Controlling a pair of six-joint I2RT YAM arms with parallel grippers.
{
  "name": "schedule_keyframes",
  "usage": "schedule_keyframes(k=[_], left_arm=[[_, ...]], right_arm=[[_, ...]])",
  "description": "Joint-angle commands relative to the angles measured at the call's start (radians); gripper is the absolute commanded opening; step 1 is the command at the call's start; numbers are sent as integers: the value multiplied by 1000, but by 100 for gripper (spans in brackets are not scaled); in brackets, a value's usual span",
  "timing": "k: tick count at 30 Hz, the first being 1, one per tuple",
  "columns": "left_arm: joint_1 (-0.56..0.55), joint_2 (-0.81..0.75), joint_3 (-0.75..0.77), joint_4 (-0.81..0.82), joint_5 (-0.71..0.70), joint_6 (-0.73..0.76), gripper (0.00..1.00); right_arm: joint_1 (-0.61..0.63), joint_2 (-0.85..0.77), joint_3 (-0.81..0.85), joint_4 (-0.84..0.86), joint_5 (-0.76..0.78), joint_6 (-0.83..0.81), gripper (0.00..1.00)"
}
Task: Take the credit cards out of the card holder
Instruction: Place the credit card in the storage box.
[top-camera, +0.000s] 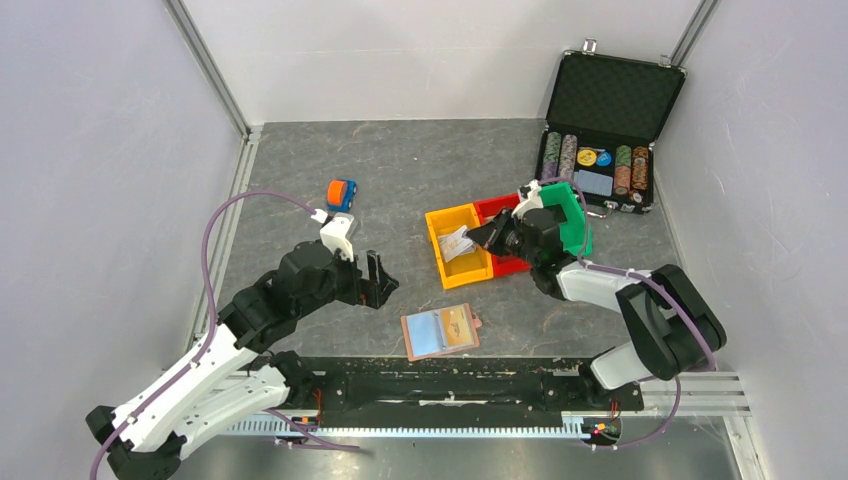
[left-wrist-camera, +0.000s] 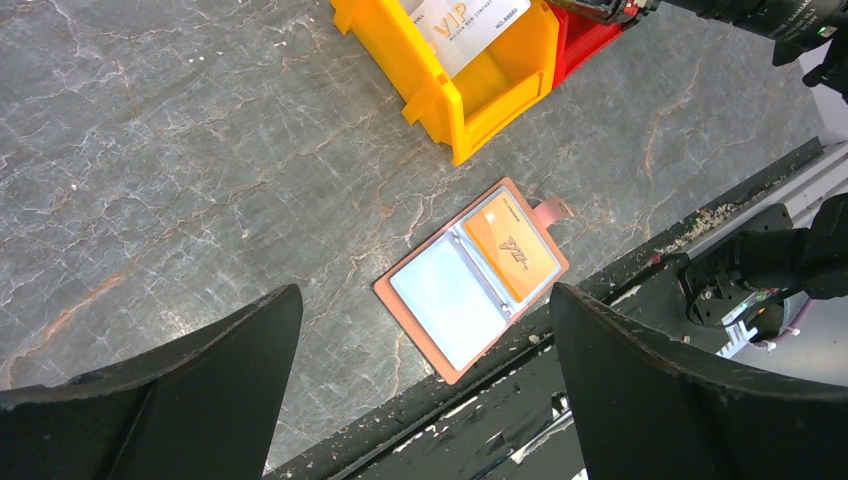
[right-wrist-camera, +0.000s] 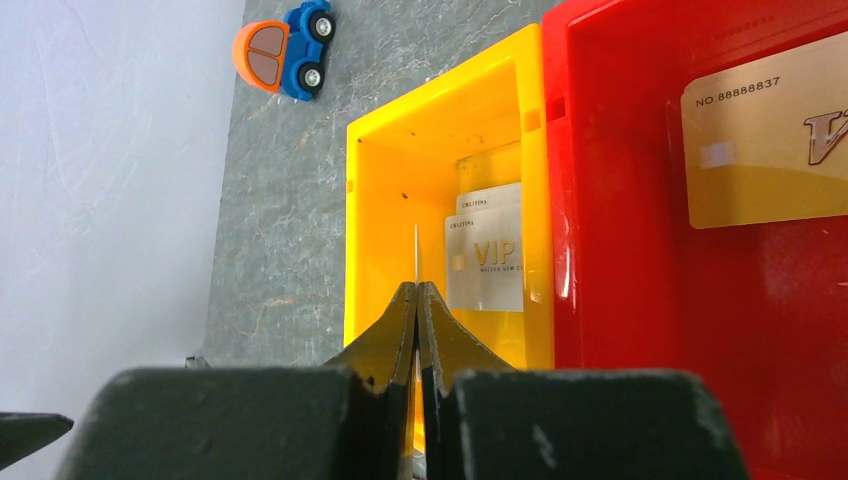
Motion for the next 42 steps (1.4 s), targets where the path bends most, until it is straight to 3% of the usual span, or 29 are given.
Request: schedule_keyframes(k=[1, 42], left_arm=[[1, -15, 7, 18, 4, 50, 100], [1, -13, 2, 29, 11, 46, 100]], right_arm=[[25, 27, 41, 74, 94, 20, 0], [65, 144, 65, 87, 127, 29, 1]])
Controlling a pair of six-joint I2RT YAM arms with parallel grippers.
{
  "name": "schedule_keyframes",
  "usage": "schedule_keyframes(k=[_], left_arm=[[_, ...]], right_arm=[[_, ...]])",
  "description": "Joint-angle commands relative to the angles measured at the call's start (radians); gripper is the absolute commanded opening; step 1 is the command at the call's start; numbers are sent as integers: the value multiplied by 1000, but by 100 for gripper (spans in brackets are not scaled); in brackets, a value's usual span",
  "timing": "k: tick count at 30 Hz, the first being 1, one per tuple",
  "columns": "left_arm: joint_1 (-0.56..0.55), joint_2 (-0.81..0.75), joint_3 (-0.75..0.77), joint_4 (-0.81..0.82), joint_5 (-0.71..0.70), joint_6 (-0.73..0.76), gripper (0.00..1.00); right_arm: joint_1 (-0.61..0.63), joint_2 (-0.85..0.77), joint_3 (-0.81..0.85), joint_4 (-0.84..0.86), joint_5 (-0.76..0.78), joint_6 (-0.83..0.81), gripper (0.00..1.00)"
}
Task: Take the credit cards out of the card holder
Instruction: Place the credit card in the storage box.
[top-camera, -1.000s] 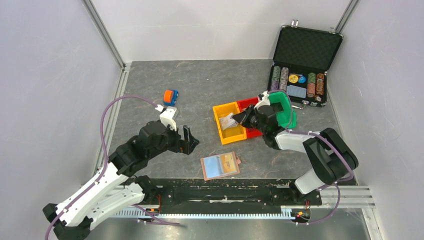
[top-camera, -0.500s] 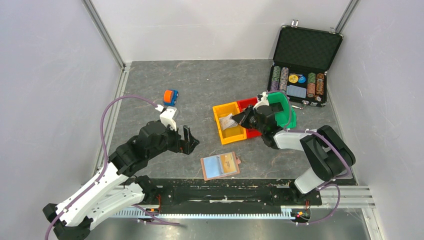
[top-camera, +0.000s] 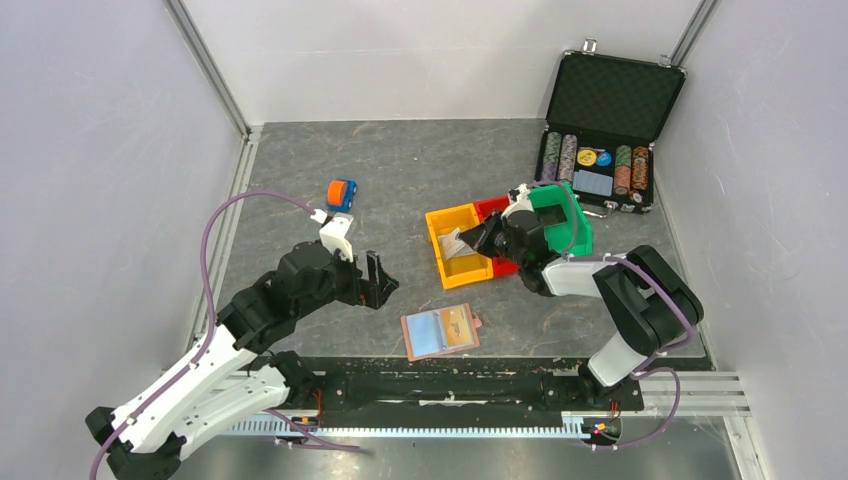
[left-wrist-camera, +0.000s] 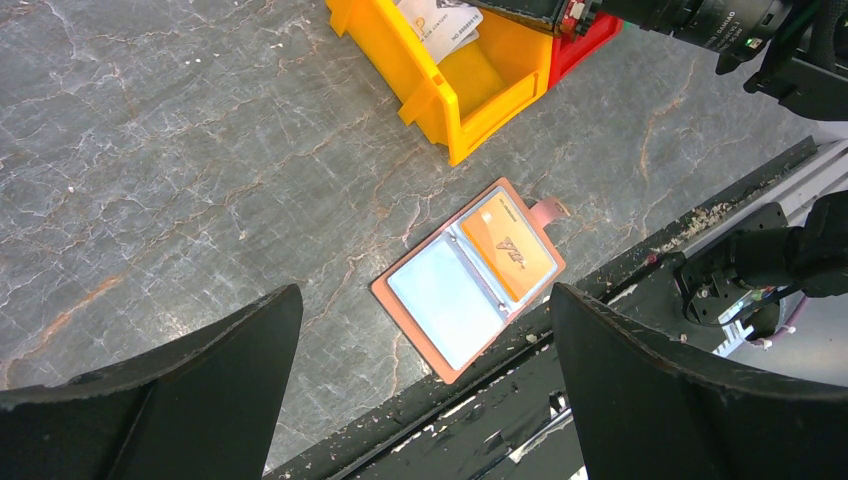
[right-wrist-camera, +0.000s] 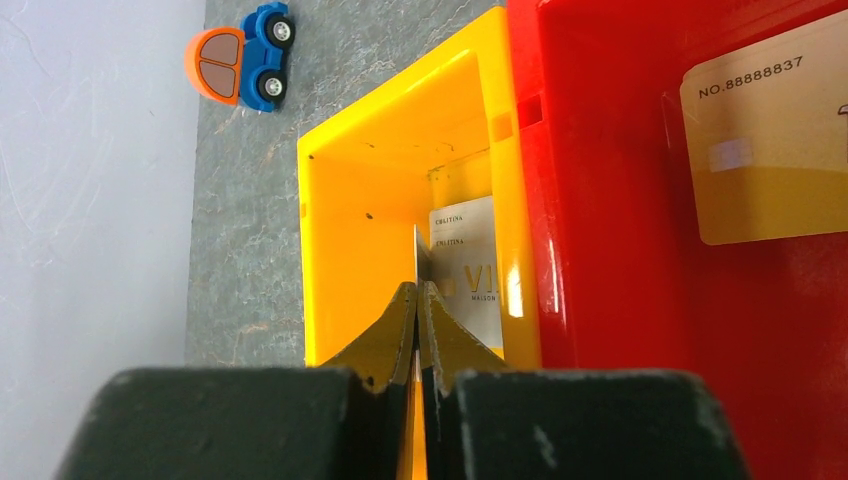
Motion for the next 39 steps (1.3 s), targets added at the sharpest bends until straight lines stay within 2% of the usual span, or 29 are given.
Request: schedule_keyframes(k=[1, 3, 11, 15, 21, 29, 36, 39], left_arm=[[0, -6, 2, 28, 5, 44, 100], [0, -7, 3, 28, 6, 44, 100], [0, -8, 1, 26, 0, 44, 100], [0, -9, 1, 28, 1, 43, 100], [0, -5, 3, 28, 3, 43, 100], [0, 1, 2, 27, -6, 44, 100], [0, 19, 9, 9, -43, 9, 100], [0, 27, -1, 21, -11, -12, 100]], right_arm=[[4, -3, 26, 14, 30, -9, 4], [3, -7, 34, -5, 40, -14, 12], [-1, -63, 100, -134, 97, -97, 12], [-1, -107, 115, -195, 151, -139, 19], [1, -156, 146, -262, 164, -206, 15], [33, -194, 183, -365, 107, -290, 14], [91, -333, 156, -497, 53, -345, 17], [121, -414, 116, -540, 31, -352, 18]])
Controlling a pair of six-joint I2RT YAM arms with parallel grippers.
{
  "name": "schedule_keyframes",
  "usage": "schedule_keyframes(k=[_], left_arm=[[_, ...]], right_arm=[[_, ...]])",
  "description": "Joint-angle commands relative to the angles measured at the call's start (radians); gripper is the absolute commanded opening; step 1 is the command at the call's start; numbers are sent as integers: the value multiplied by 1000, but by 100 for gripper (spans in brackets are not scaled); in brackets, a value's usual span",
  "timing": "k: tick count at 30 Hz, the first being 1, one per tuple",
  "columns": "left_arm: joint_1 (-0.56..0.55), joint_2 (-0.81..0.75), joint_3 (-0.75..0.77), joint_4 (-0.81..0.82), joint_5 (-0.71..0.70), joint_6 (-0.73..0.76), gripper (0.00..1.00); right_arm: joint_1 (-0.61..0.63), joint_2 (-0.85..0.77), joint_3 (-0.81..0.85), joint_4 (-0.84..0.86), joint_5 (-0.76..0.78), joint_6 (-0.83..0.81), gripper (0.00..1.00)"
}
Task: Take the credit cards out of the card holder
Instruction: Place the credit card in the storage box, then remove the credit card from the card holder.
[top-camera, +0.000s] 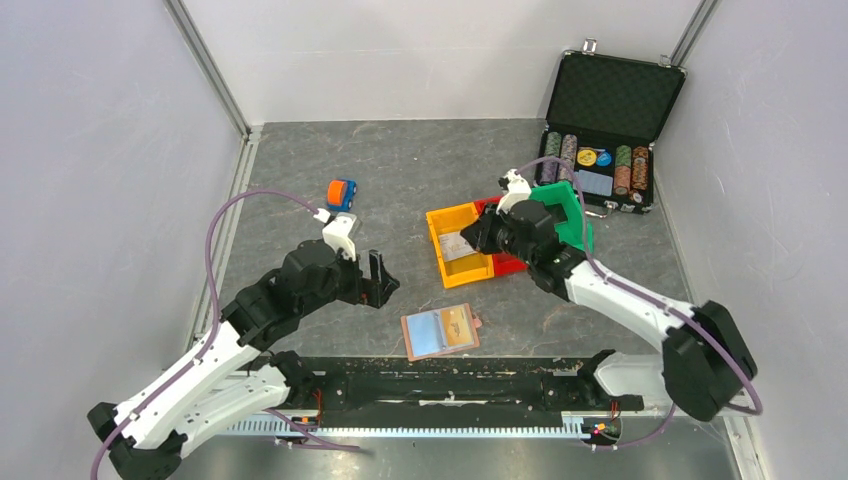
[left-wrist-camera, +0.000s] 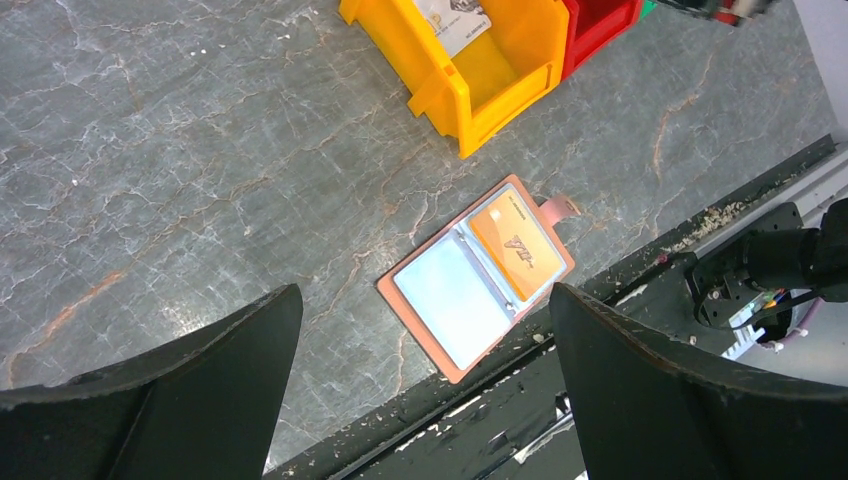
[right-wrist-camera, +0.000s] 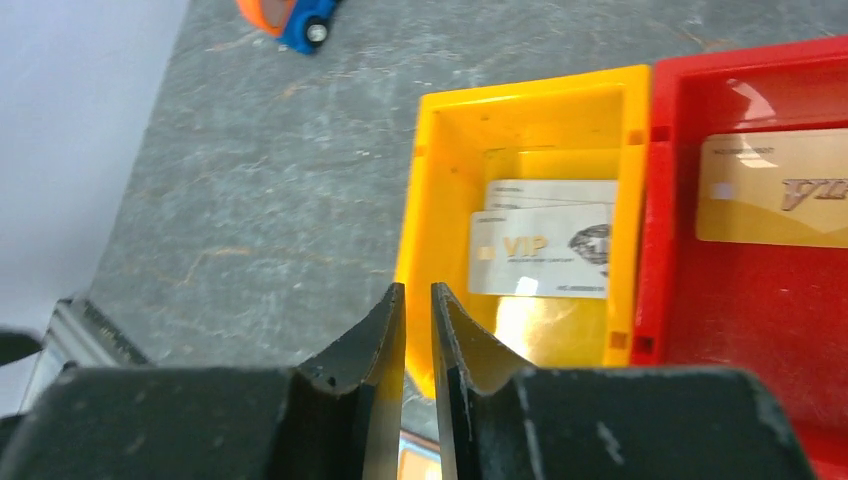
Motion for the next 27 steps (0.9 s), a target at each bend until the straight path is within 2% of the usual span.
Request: schedule_keyframes(k=[1, 7, 13, 16, 21, 27], left_arm=[[0, 10, -7, 29, 23, -20, 100], [0, 53, -117, 153, 203, -127, 97], [-3, 148, -292, 421, 384, -295, 79], [-8, 222, -344, 517, 431, -331, 74], [-21, 292, -379, 623, 456, -368, 73], [-24, 309, -447, 758, 434, -447, 80]], right_arm=[[42, -131, -36, -77, -45, -46, 18], [128, -256, -150, -116, -76, -26, 19], [237, -339, -303, -53, -77, 84, 20], [300, -330, -342, -34, -38, 119, 22], [362, -290, -361, -12, 6, 137, 23], [362, -262, -364, -34, 82, 117, 26]])
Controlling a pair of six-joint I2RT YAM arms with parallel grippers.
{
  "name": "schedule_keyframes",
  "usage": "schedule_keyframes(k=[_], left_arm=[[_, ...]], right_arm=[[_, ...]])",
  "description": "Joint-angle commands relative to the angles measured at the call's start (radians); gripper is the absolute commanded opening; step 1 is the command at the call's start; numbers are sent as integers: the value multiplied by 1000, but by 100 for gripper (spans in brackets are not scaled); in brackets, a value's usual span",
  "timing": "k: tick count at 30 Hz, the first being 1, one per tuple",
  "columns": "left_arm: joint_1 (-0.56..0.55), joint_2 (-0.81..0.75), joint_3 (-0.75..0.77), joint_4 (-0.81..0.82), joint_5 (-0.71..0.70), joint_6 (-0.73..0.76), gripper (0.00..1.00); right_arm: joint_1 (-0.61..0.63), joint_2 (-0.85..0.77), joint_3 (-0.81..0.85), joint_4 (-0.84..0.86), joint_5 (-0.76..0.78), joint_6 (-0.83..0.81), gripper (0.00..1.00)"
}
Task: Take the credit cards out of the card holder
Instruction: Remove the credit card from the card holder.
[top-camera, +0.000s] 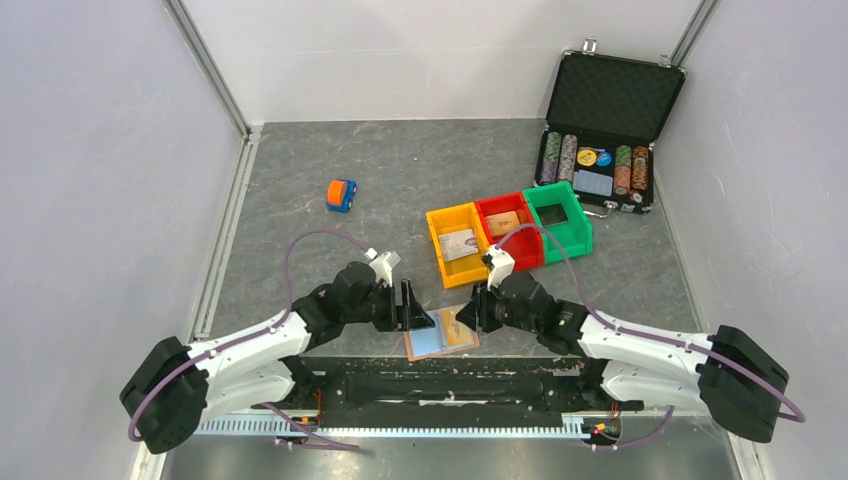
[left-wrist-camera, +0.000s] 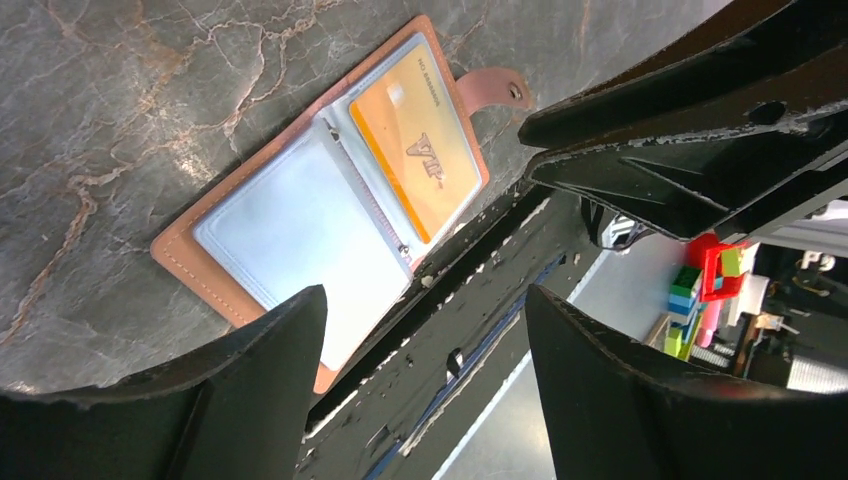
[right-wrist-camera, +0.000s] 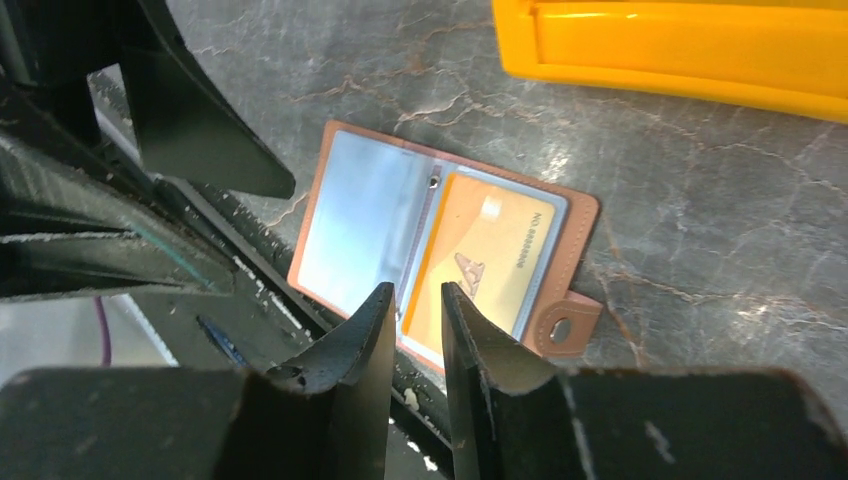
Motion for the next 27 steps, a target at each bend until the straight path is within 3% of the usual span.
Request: schedule_keyframes(k=[1, 16, 27], left_arm=[[-5, 9, -36, 159, 4, -96, 80], [-6, 70, -104, 364, 17, -220, 79], [-24, 187, -106, 446, 1, -228, 74]], right_arm=[[4, 23, -8, 33, 87, 2, 26], [3, 121, -77, 125, 56, 5, 31], [3, 149, -127, 195, 32, 31, 25]])
